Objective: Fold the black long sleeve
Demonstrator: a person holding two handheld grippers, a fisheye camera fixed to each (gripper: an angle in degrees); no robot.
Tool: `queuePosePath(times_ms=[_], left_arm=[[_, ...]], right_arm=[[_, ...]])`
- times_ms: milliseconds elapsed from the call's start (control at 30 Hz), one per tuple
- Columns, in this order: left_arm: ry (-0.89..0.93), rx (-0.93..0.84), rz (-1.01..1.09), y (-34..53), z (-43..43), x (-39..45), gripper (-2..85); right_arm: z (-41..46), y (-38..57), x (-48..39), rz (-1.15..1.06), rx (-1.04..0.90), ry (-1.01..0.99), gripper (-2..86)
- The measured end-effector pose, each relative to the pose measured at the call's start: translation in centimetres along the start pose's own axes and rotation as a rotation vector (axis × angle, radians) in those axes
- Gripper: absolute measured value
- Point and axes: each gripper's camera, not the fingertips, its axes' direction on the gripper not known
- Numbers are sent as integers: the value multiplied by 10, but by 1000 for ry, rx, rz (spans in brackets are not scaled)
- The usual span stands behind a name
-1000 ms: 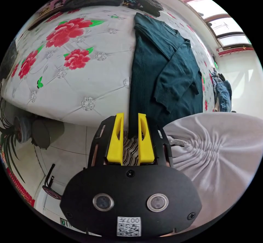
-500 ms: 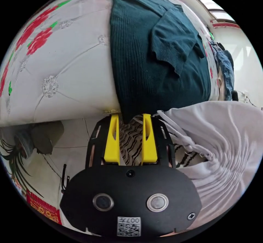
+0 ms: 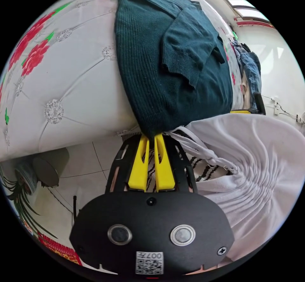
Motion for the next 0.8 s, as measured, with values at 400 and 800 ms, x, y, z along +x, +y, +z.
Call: queuePosePath(times_ms=[400, 800], left_arm=[[249, 335, 71, 41, -62, -14, -5], [286, 641, -15, -75, -155, -25, 10]], right_arm=[[-138, 65, -9, -93, 388, -257, 0], [-369, -1, -51, -188, 823, -290, 6]])
